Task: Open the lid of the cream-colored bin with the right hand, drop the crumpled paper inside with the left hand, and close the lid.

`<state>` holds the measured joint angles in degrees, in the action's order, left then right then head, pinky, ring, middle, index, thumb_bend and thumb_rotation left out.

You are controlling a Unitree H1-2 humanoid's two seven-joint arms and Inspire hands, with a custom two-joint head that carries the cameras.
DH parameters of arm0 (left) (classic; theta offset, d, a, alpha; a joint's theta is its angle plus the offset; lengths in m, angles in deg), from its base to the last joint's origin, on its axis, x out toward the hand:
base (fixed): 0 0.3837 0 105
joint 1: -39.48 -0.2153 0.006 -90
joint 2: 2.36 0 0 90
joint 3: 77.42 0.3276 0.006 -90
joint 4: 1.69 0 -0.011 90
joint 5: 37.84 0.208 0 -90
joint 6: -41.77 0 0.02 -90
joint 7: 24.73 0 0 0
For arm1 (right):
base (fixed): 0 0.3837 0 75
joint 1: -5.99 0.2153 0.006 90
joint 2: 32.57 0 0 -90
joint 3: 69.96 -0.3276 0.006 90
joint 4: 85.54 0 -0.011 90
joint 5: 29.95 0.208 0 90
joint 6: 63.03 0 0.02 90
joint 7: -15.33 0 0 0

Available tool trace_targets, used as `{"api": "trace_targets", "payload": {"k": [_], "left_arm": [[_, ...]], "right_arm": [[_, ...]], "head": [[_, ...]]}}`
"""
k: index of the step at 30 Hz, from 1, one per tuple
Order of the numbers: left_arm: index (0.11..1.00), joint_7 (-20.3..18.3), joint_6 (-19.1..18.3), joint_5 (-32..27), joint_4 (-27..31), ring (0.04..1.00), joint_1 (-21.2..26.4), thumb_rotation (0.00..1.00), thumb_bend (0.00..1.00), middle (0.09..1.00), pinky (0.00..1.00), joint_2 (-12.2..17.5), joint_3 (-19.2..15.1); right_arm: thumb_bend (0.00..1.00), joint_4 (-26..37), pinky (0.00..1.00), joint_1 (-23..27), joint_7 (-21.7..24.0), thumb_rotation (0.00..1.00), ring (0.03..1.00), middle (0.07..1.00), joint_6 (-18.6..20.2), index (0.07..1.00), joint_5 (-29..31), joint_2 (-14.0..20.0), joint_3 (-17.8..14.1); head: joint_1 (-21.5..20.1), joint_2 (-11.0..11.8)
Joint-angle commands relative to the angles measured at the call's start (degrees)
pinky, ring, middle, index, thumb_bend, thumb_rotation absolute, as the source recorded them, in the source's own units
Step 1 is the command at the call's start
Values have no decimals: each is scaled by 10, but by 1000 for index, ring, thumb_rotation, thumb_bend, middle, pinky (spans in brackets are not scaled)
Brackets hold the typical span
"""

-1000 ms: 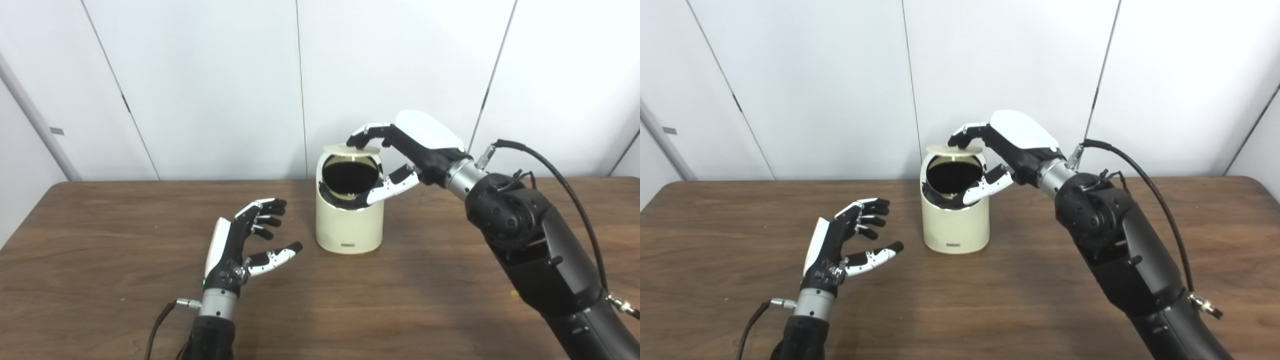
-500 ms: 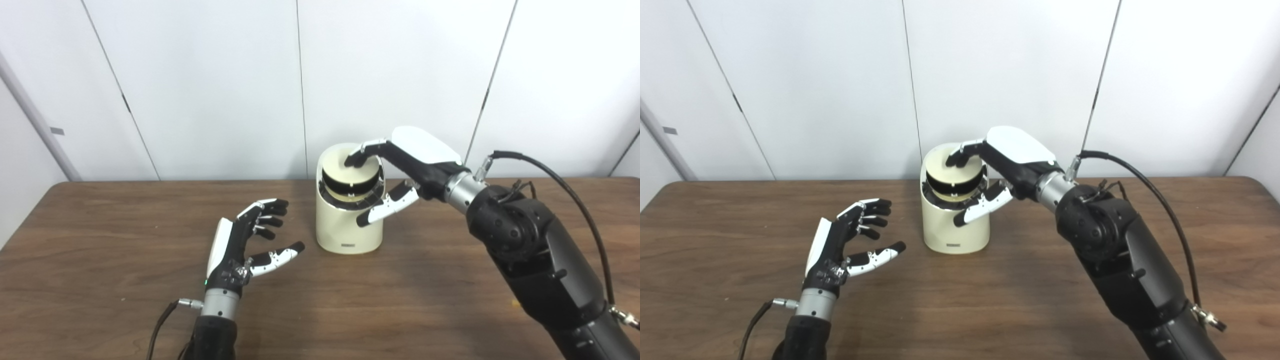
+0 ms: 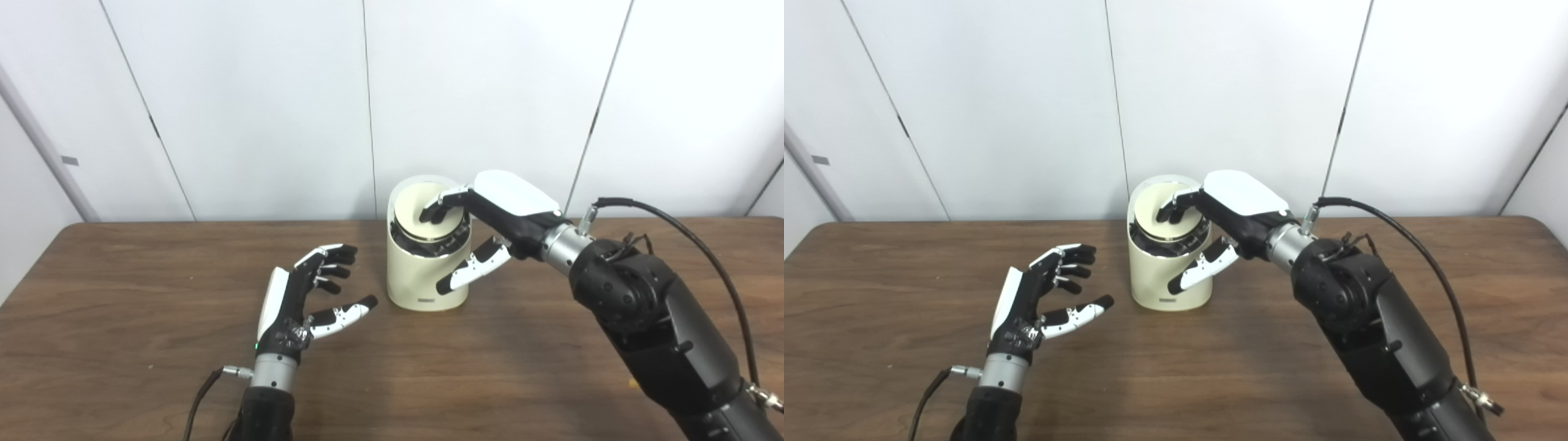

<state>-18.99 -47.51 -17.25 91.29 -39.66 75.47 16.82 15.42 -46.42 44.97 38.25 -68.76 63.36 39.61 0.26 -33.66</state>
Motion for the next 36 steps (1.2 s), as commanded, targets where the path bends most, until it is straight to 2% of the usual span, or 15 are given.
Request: {"api": "trace_targets", "payload": {"k": [1,14,28,36], "left_arm": [[716,6,3,7,20,662,23,59,710,709,557,-1,0],[717,6,-3,8,25,666,23,43,707,709,571,-1,0],[719,3,-15,8,36,666,19,52,708,710,563,-1,0],[715,2,-18,7,42,661,17,49,706,708,556,1,-2]], "right_arm": [[804,19,820,20,3,370,858,703,-15,710,2,6,0],[816,17,795,14,8,361,844,689,-25,704,0,5,6],[807,9,799,14,24,395,846,700,-44,715,-36,9,40],[820,2,828,19,37,397,842,703,-41,708,-50,12,50]], "head": [[0,-1],[1,-7],[4,-15],[6,-19]]}}
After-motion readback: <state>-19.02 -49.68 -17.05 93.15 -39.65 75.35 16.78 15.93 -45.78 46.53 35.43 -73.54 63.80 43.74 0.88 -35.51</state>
